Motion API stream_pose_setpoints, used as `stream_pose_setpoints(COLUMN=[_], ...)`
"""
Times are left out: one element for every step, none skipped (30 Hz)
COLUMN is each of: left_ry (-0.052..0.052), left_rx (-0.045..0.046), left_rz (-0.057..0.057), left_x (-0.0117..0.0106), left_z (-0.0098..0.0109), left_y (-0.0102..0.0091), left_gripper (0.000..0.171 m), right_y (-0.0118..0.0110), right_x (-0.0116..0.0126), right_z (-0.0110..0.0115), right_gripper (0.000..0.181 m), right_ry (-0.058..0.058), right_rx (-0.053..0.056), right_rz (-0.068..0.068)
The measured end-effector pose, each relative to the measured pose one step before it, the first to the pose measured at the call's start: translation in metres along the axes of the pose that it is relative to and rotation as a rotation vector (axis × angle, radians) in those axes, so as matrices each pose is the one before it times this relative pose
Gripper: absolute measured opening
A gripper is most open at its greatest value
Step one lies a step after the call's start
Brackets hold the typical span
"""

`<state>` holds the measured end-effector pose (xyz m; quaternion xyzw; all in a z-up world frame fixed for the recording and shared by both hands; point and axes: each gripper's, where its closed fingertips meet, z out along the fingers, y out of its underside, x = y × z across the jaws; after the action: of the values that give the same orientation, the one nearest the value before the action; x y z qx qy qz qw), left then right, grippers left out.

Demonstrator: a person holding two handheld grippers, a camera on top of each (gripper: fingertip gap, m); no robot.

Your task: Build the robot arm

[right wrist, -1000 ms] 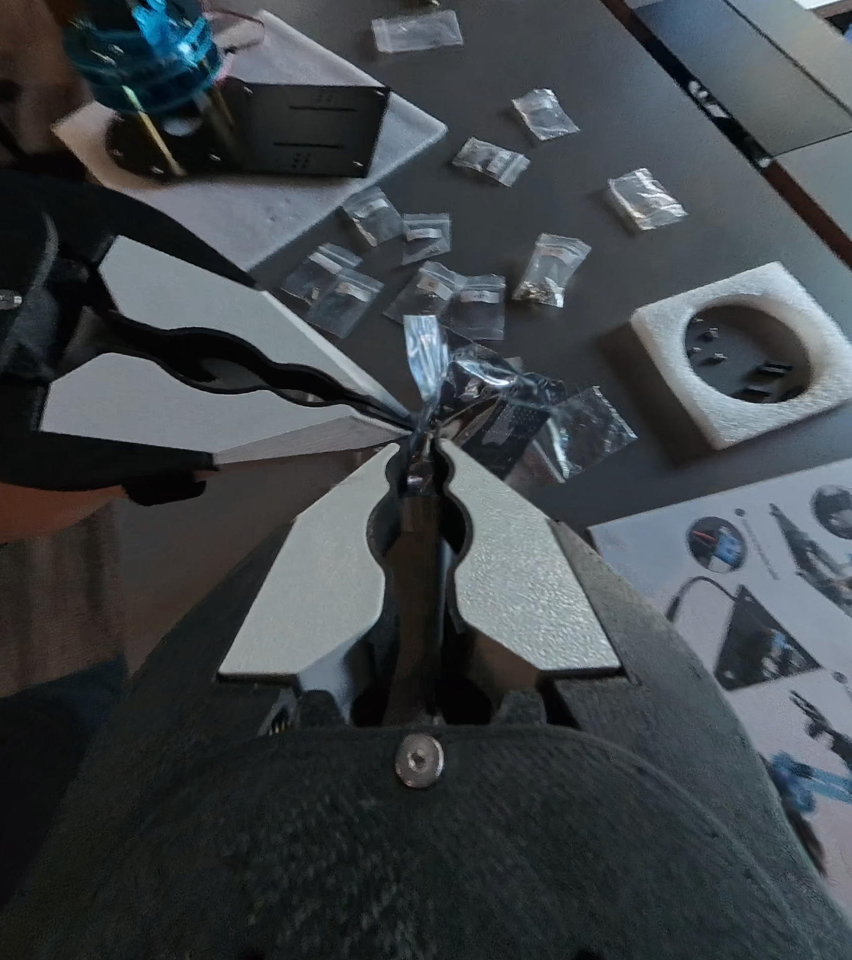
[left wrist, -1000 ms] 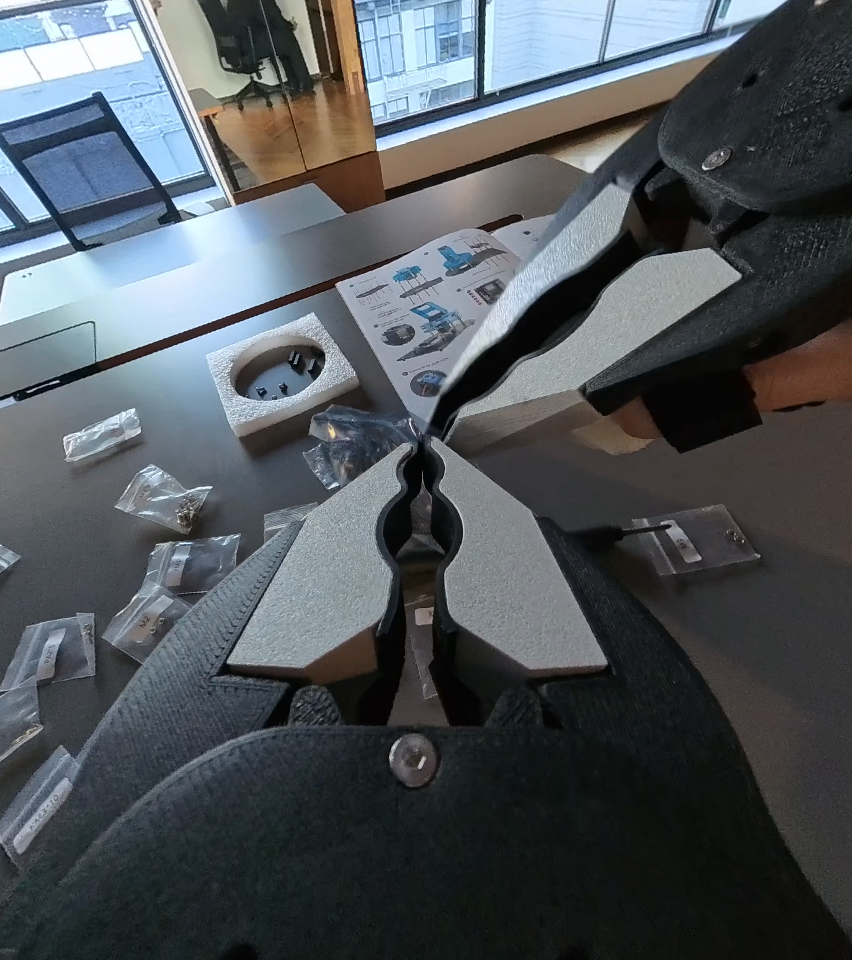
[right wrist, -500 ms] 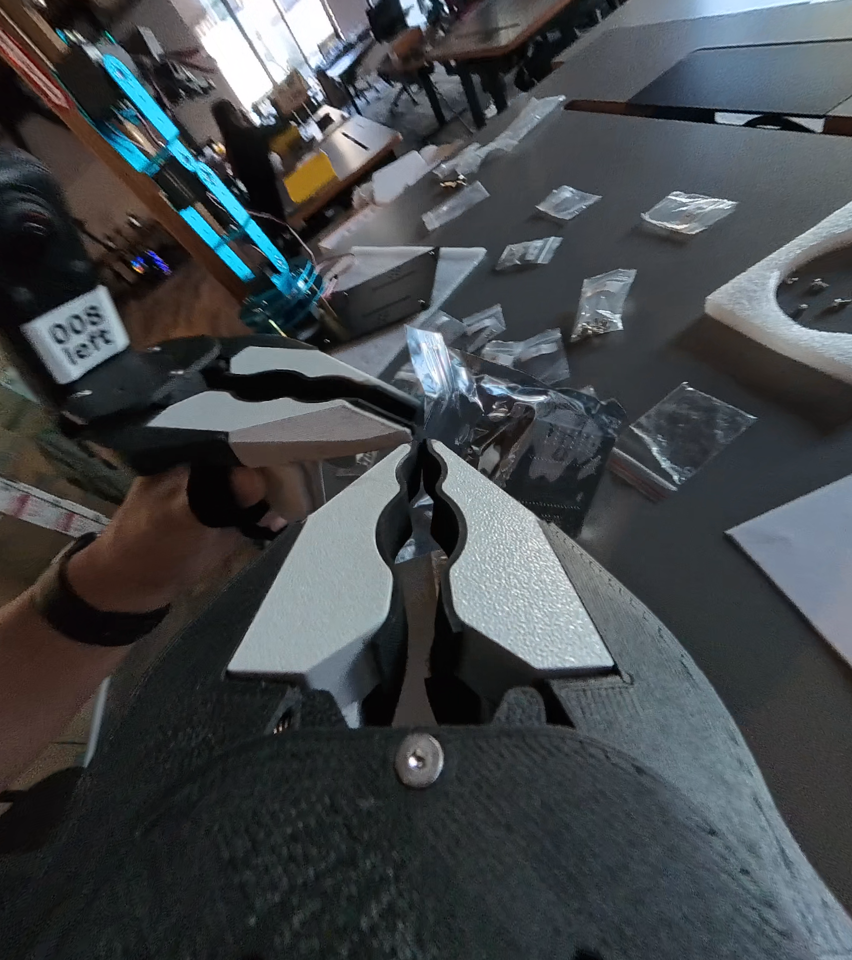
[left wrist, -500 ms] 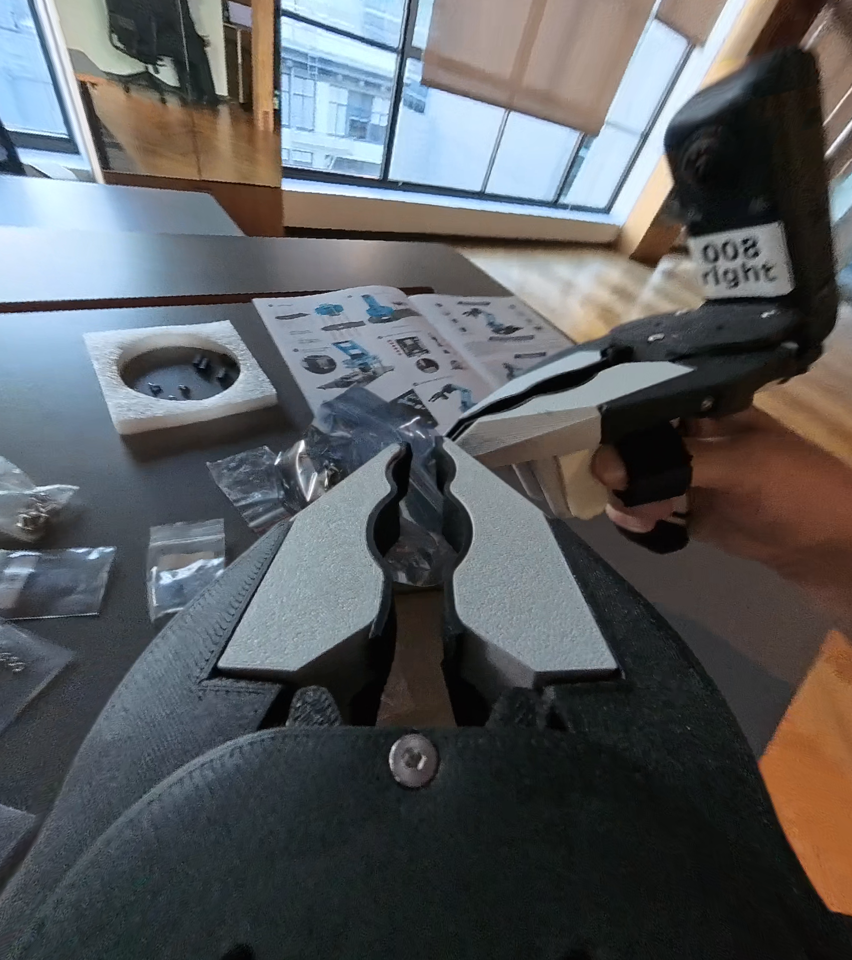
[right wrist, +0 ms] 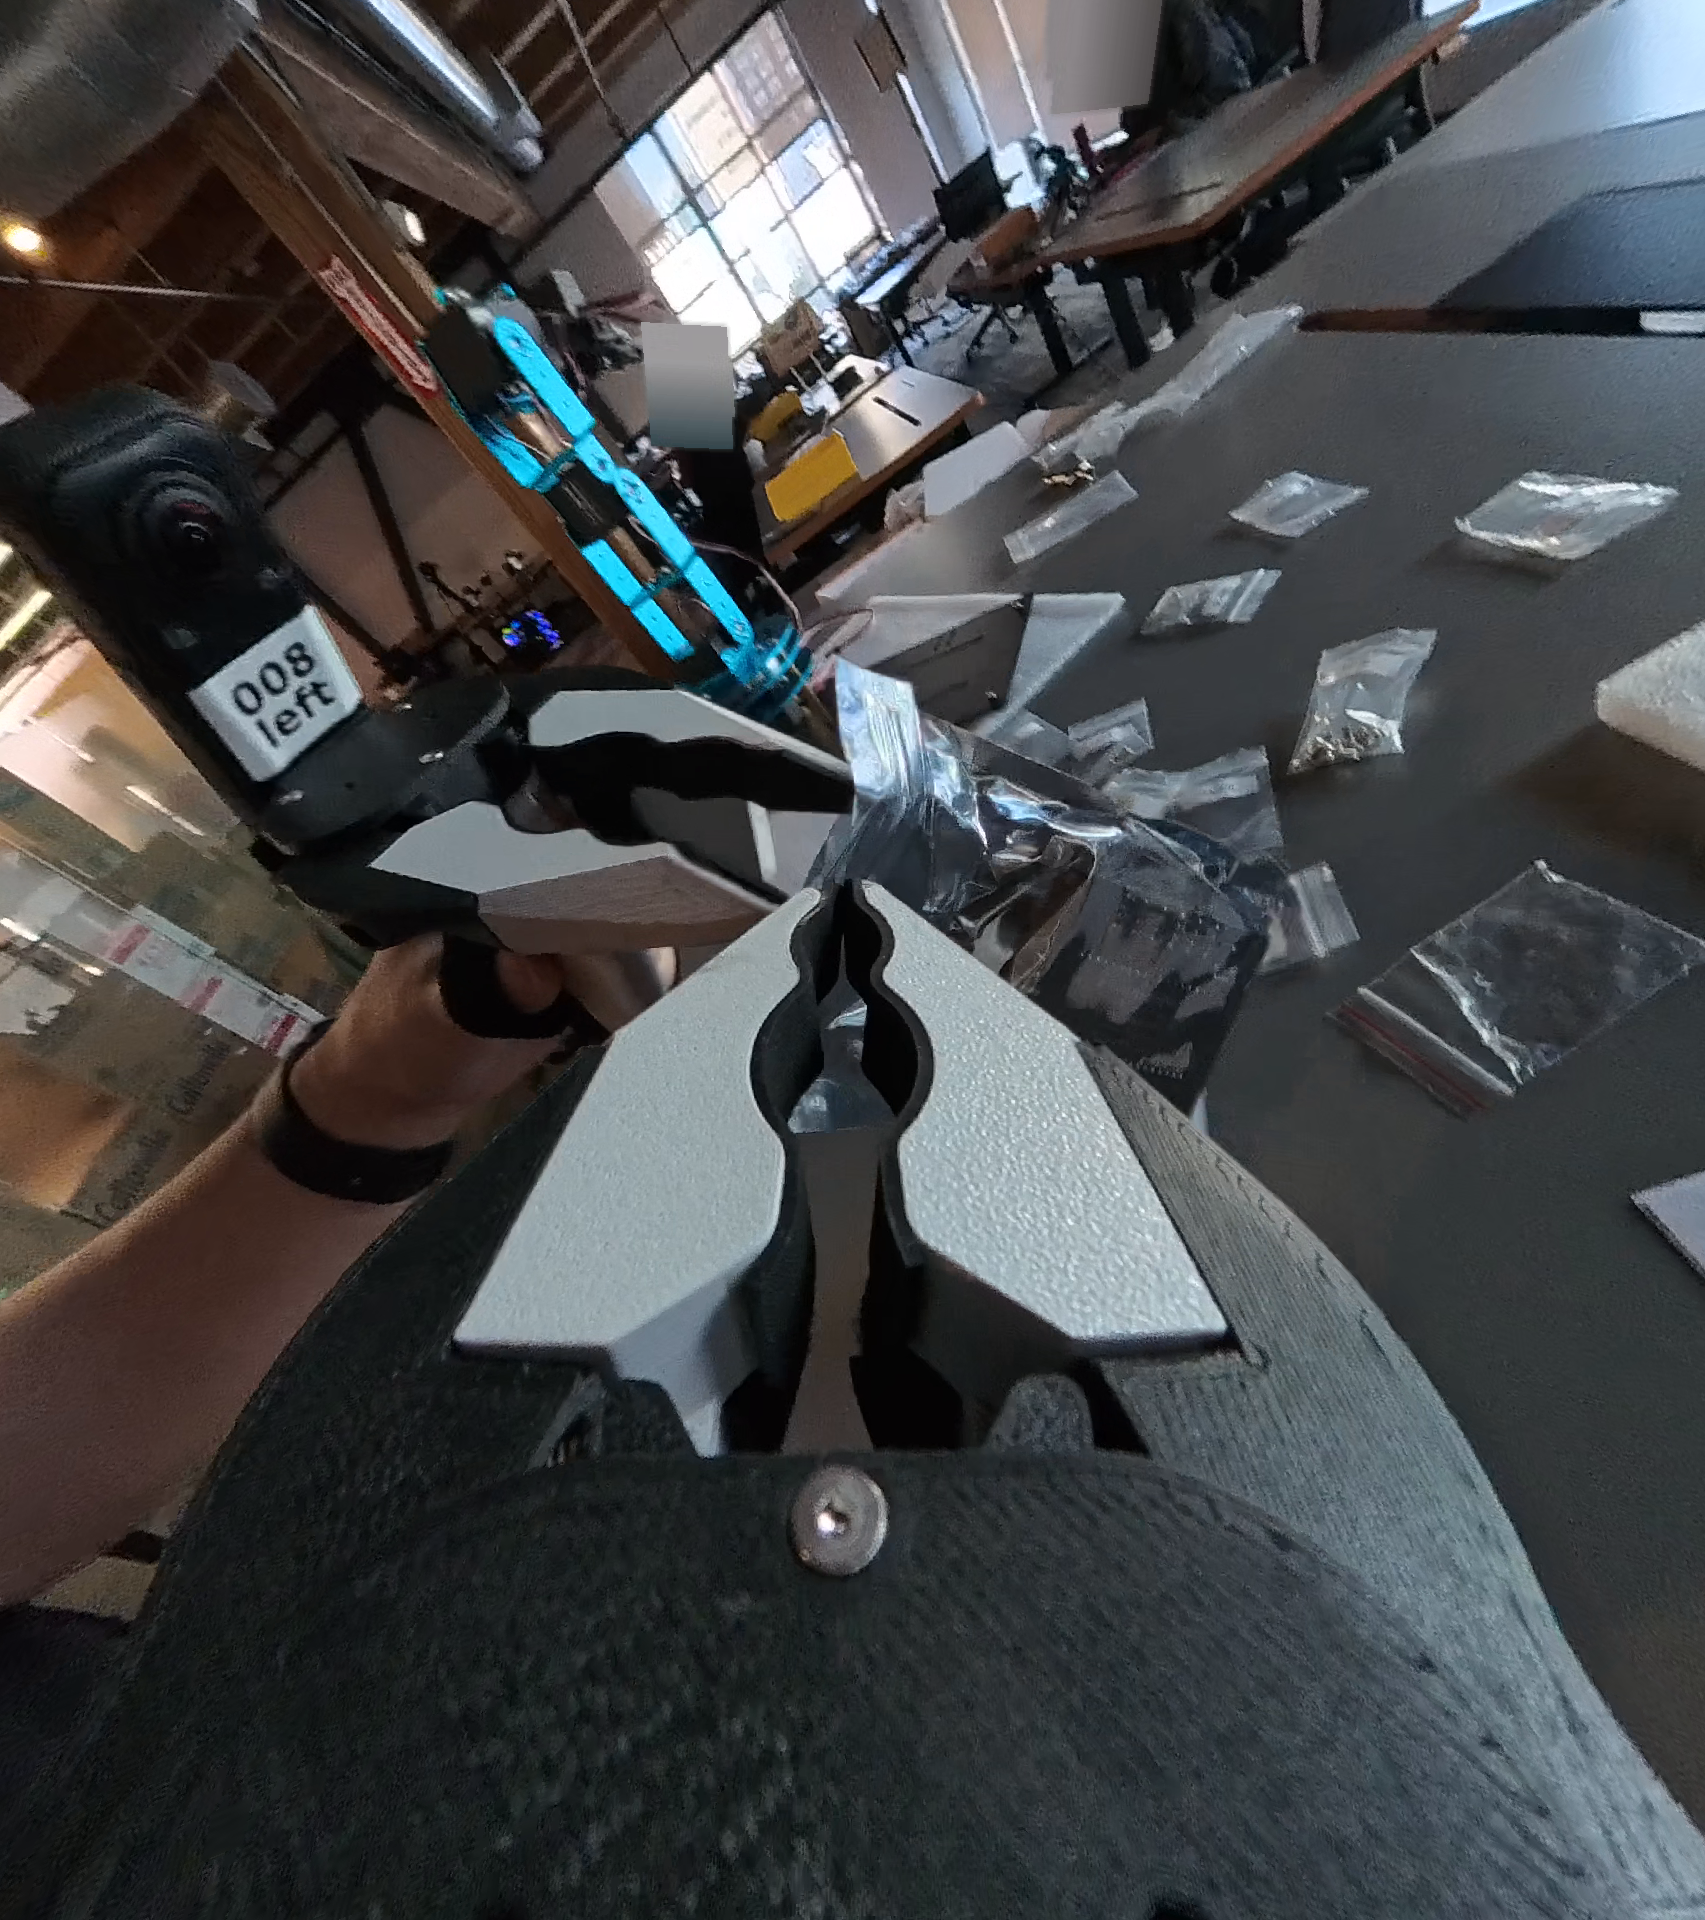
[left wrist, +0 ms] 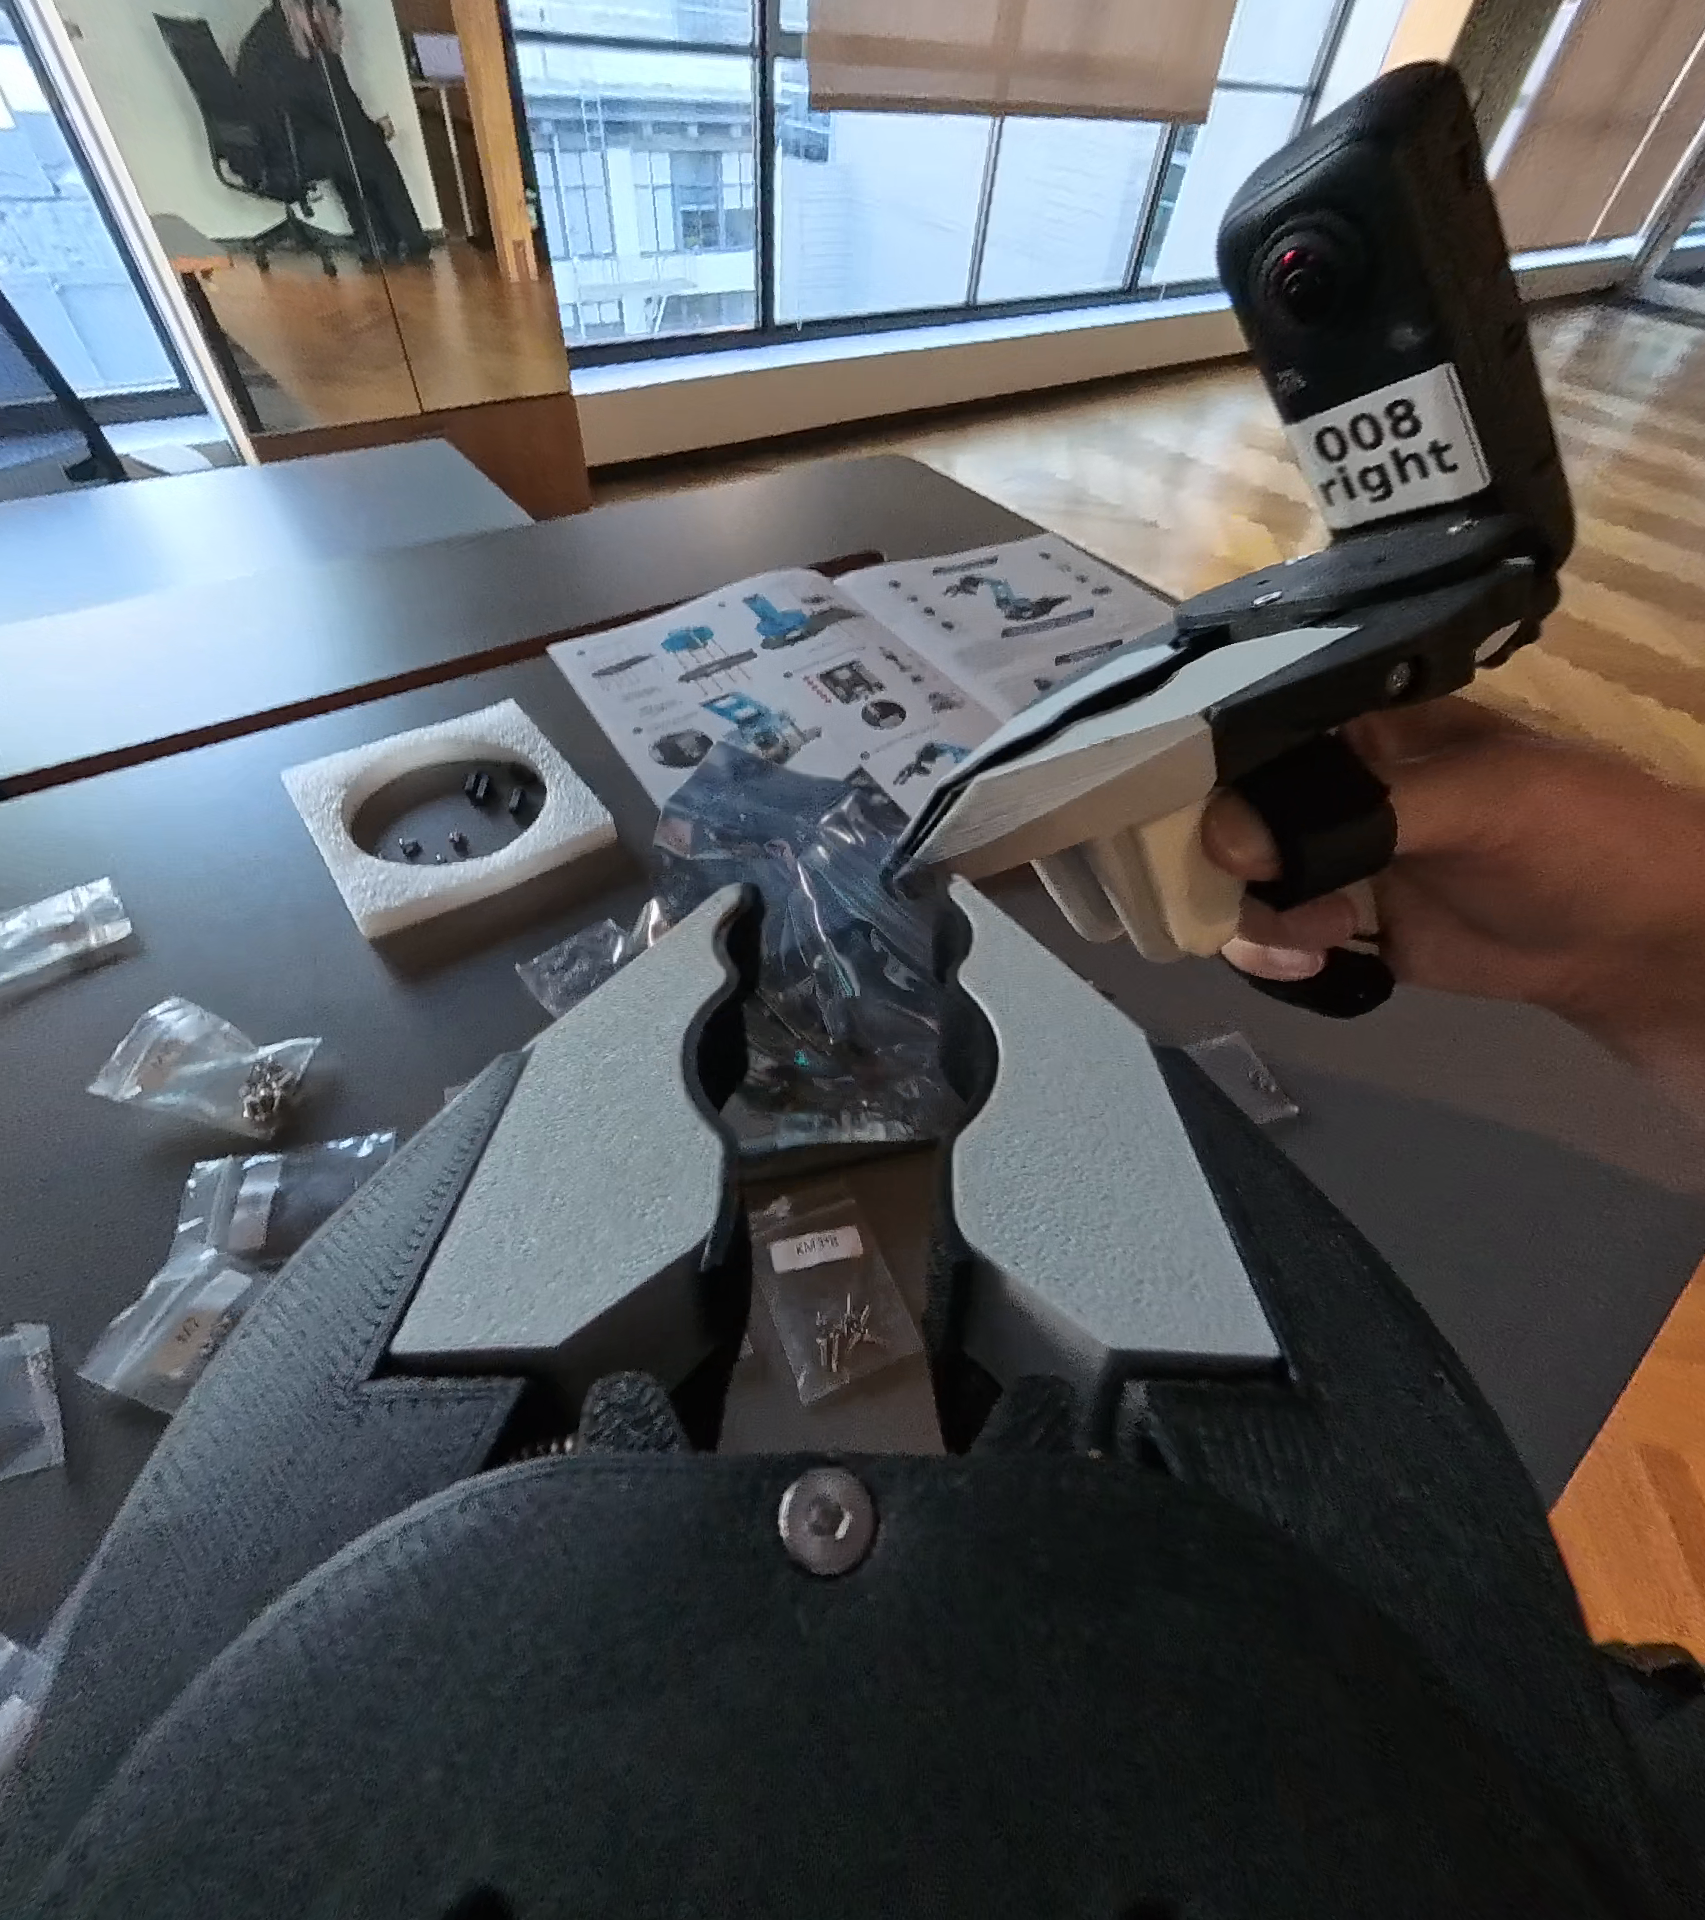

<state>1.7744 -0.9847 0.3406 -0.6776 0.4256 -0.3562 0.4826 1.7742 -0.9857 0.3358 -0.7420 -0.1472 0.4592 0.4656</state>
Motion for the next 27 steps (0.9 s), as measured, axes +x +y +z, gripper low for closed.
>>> stream_pose_setpoints(left_ry=[0.0087, 0.0164, 0.0222, 0.0284, 0.0348, 0.0284, 0.013, 0.0109, 0.013, 0.0113, 0.013, 0.0169, 0.0143, 0.0096, 0.019, 0.0296, 0.0148, 0.0116, 0.0158, 0.0192, 0.0234, 0.0271, 0.0297, 0.0292, 0.0285, 0.0258, 0.0193], left_rx=[0.00955, 0.00881, 0.0089, 0.01041, 0.01139, 0.00237, -0.00399, -0.00368, -0.00791, -0.00666, -0.00732, -0.01263, -0.01775, -0.01215, -0.00177, 0.00003, -0.00196, 0.0001, 0.00258, 0.00568, 0.01164, 0.01565, 0.01732, 0.023, 0.02583, 0.0237, 0.01813], left_rz=[0.002, 0.0043, 0.0055, 0.0002, -0.0064, -0.0077, 0.0047, 0.0157, 0.0163, 0.0194, 0.0231, 0.0161, 0.0129, 0.0117, 0.0118, 0.0066, 0.0021, 0.0065, -0.0019, -0.0089, -0.012, -0.0217, -0.0289, -0.0244, -0.023, -0.0223, -0.0156], left_x=[-0.00016, 0.00018, 0.00026, 0.00017, 0.0001, -0.00219, -0.00516, -0.00607, -0.00599, -0.00647, -0.00635, -0.00572, -0.00583, -0.0062, -0.00439, -0.00239, -0.00435, -0.00491, -0.00431, -0.004, -0.00318, -0.00275, -0.00216, -0.00187, -0.0016, -0.00146, -0.0013], left_z=[0.00045, 0.001, 0.00151, 0.00214, 0.00266, 0.00281, 0.00277, 0.00181, 0.00143, 0.00125, 0.00106, 0.00106, 0.00148, 0.00184, 0.00219, 0.00256, 0.00213, 0.00151, 0.00088, -0.00009, -0.00091, -0.0017, -0.00232, -0.00292, -0.00299, -0.00269, -0.00197], left_y=[-0.00503, -0.00533, -0.00562, -0.00586, -0.00563, -0.00369, -0.00211, -0.00211, -0.00205, -0.00282, -0.00299, -0.00245, -0.00149, -0.00163, -0.00262, -0.0024, -0.00194, -0.0016, -0.00128, -0.00154, -0.00225, -0.00276, -0.00356, -0.0045, -0.00512, -0.00545, -0.0054], left_gripper=[0.028, 0.025, 0.026, 0.027, 0.031, 0.03, 0.028, 0.026, 0.023, 0.021, 0.022, 0.022, 0.022, 0.018, 0.017, 0.008, 0.005, 0.004, 0.003, 0.002, 0.001, 0.001, 0.0, 0.0, 0.0, 0.0, 0.0], right_y=[-0.00444, -0.0049, -0.00288, -0.00122, -0.00099, -0.00239, -0.00354, -0.00342, -0.00404, -0.00581, -0.00588, -0.00525, -0.00488, -0.00556, -0.00453, -0.00461, -0.00362, -0.00321, -0.00258, -0.00261, -0.00325, -0.0037, -0.00427, -0.00511, -0.00555, -0.00554, -0.00532], right_x=[-0.0016, 0.00132, 0.00209, 0.00101, 0.00091, 0.00246, 0.0037, 0.00336, 0.00279, 0.00199, 0.00249, 0.00261, 0.00333, 0.004, 0.00473, 0.00482, 0.00508, 0.00409, 0.00318, 0.00218, 0.00097, 0.00012, -0.00074, -0.00103, -0.00105, -0.00068, -0.00007], right_z=[0.00082, 0.00012, 0.00112, 0.00245, 0.00292, 0.00254, 0.00169, 0.00129, 0.00118, 0.00091, 0.00103, 0.00108, 0.00115, 0.00118, 0.00175, 0.00215, 0.00236, 0.00238, 0.00239, 0.00241, 0.00198, 0.00186, 0.00198, 0.00178, 0.00171, 0.00175, 0.00158], right_gripper=[0.0, 0.0, 0.0, 0.0, 0.0, 0.0, 0.0, 0.0, 0.0, 0.0, 0.0, 0.0, 0.0, 0.0, 0.0, 0.0, 0.0, 0.0, 0.0, 0.0, 0.0, 0.0, 0.0, 0.0, 0.0, 0.0, 0.0], right_ry=[-0.0049, 0.0158, 0.0218, 0.0157, 0.0157, 0.0247, 0.0265, 0.0128, 0.0007, -0.0059, -0.0053, -0.0056, -0.0014, 0.005, 0.0117, 0.0174, 0.0235, 0.0254, 0.0223, 0.0145, 0.0052, -0.0017, -0.0076, -0.0073, -0.005, -0.002, 0.003], right_rx=[0.0054, 0.0067, -0.0083, -0.0179, -0.0181, -0.009, -0.0021, -0.0046, -0.0008, 0.0136, 0.0138, 0.011, 0.0084, 0.0128, 0.007, 0.0094, 0.0056, 0.0055, 0.0032, 0.0022, 0.0052, 0.0057, 0.0069, 0.0105, 0.0106, 0.0088, 0.0056], right_rz=[-0.0084, -0.019, -0.0272, -0.0315, -0.0331, -0.0294, -0.0241, -0.0171, -0.0045, 0.0022, 0.0123, 0.0091, 0.0039, -0.0003, 0.0006, -0.0034, -0.0063, -0.0149, -0.0173, -0.0122, -0.0069, -0.0038, 0.0004, -0.0037, -0.0067, -0.0046, -0.0071])
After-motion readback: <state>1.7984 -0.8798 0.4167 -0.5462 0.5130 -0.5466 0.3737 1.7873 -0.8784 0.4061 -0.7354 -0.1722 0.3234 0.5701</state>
